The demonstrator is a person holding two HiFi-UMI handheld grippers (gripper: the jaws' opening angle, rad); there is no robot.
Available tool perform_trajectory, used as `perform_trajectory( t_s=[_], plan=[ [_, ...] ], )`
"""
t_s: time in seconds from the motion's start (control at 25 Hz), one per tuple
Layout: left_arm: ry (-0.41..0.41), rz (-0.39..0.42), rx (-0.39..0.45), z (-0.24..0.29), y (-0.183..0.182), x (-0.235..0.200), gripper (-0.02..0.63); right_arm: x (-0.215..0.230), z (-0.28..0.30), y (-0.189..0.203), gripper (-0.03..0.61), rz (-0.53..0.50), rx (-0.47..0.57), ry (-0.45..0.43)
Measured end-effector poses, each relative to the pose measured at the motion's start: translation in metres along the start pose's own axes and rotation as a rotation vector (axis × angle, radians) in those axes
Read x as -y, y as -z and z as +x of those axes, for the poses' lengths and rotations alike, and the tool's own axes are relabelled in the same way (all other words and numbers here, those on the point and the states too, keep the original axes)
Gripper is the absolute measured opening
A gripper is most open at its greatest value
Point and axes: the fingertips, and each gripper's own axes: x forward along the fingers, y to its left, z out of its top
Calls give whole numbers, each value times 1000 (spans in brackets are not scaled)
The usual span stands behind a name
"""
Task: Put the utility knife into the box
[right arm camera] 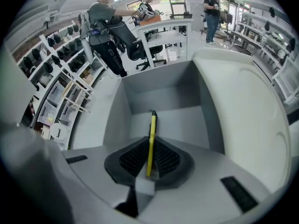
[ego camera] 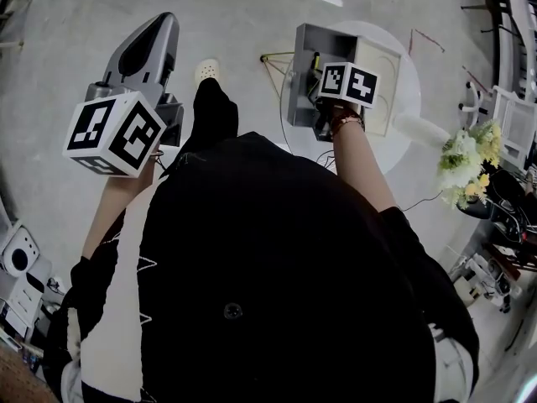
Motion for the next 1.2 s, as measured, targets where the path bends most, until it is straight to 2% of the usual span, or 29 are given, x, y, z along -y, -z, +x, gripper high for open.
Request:
perform_trajectory(
  t_s=[1.2],
  plan=[
    [-26,51,46,-25,-13,16,11,2,-2,-3,58,31,61,-15]
  ],
)
